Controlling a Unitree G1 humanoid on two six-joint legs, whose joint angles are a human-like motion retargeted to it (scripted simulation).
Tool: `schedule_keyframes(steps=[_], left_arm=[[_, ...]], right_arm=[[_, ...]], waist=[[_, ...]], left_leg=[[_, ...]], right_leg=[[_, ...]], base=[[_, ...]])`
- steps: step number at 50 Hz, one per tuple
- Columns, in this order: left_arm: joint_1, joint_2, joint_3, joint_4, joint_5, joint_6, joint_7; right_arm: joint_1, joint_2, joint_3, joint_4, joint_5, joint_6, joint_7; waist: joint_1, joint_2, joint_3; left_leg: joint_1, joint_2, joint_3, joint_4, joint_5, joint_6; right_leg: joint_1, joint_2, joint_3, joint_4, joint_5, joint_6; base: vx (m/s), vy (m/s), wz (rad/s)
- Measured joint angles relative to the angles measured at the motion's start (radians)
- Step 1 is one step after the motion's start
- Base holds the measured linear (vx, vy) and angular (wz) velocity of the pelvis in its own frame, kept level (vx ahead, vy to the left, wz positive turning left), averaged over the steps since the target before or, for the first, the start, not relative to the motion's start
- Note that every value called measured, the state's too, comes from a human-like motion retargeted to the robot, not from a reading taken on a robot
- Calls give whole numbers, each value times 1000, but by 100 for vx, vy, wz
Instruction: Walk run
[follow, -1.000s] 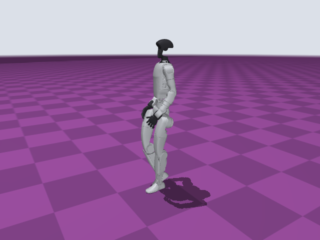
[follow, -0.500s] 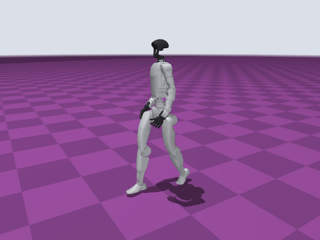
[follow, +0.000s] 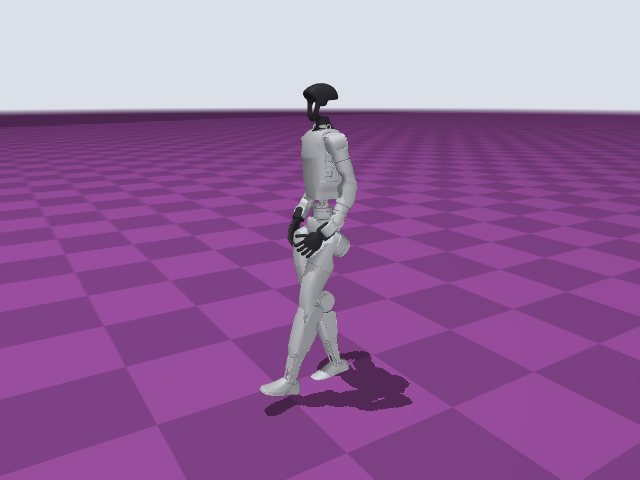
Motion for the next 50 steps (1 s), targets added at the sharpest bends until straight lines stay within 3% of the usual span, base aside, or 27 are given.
schedule_keyframes(steps=[4, 8, 10, 12, 15, 17, 22, 25, 27, 35, 40, 43, 46, 48, 50], left_arm=[[-8, -3, 5, -1, 27, 39, -25], [-6, -3, 21, -24, 33, 42, -16], [3, -4, 31, -37, 35, 39, 6], [12, -3, 49, -39, 36, 55, -13], [14, 21, 51, -43, 16, 99, -60], [13, 48, 38, -51, 5, 109, -67], [-6, 56, 3, -15, 31, 146, -116], [-24, 60, -31, -11, 68, 149, -107], [-34, 60, -41, -8, 96, 139, -96], [-44, 25, -30, 55, 109, 167, -113], [-52, 24, -28, 79, 127, 171, -121], [-53, 23, -34, 92, 129, 175, -128], [-60, 22, -36, 108, 128, 191, -134], [-56, 14, -20, 110, 124, 205, -133], [-45, 2, 6, 113, 117, 212, -130]], right_arm=[[-2, 1, -1, 12, -10, 4, 20], [-2, 13, -5, 29, -24, 13, 34], [6, 33, -19, 41, -12, 23, 31], [13, 51, -16, 52, 3, 24, 15], [-4, 61, 22, 55, -13, 23, -12], [-18, 38, 47, 30, -84, 21, -33], [-24, 20, 30, -9, -145, -9, -129], [-11, 29, 11, -17, -60, -55, -164], [-6, 31, 3, -18, -30, -79, -177], [-4, 28, 2, -27, -29, -86, -154], [-5, 33, 6, -24, -23, -73, -141], [-5, 36, 3, -27, -6, -65, -114], [-5, 40, -11, -32, 41, -76, -140], [-1, 45, -18, -34, 76, -88, -170], [0, 54, -18, -26, 102, -93, -155]], waist=[[0, 1, -13], [29, -2, -35], [32, 1, -55], [21, 1, -67], [12, 19, -58], [19, 51, -45], [5, 88, -20], [-53, 99, -3], [-84, 86, -1], [-148, 9, 23], [-185, 22, 18], [-203, 26, 9], [-219, 46, -12], [-241, 53, -29], [-240, 57, -49]], left_leg=[[1, 0, 37, -81, -3, -6], [24, 39, 90, 5, 45, 51], [40, 23, 57, 15, 99, 77], [61, 40, 55, 39, 101, 70], [101, 82, 42, 80, 46, 79], [144, 109, 45, 71, 17, 94], [243, 95, 50, 29, -27, 100], [303, 50, 12, -7, -39, 114], [341, 5, 1, -25, -51, 127], [530, -130, -46, -66, -120, 154], [600, -141, -90, -55, -160, 158], [629, -148, -116, -32, -171, 160], [643, -125, -119, 7, -139, 123], [653, -106, -129, 54, -62, 68], [646, -88, -127, 132, 92, -6]], right_leg=[[36, 7, -6, 29, -13, -14], [72, -1, -7, 75, 53, 7], [82, -10, -32, 111, 137, 27], [70, -15, -41, 189, 295, 48], [3, -32, -77, 382, 536, 85], [-61, -49, -153, 528, 599, 63], [-216, -34, -136, 662, 409, 120], [-300, -15, -108, 607, 280, 198], [-341, -57, -113, 512, 238, 253], [-453, -167, -72, 85, 188, 298], [-512, -190, -142, -72, 196, 409], [-511, -193, -134, -35, 195, 354], [-490, -208, -217, 22, 213, 259], [-472, -185, -151, 33, 278, 227], [-450, -159, -91, 50, 288, 183]], base=[[83, 1, -33], [87, 2, -74], [86, 3, -46], [85, 5, -29], [81, 5, -33], [61, 7, -51], [60, 15, 3], [63, 11, 120], [56, 6, 100], [63, -4, 61], [67, -13, 54], [75, -23, 58], [82, -28, 67], [91, -39, 71], [75, -36, 28]])
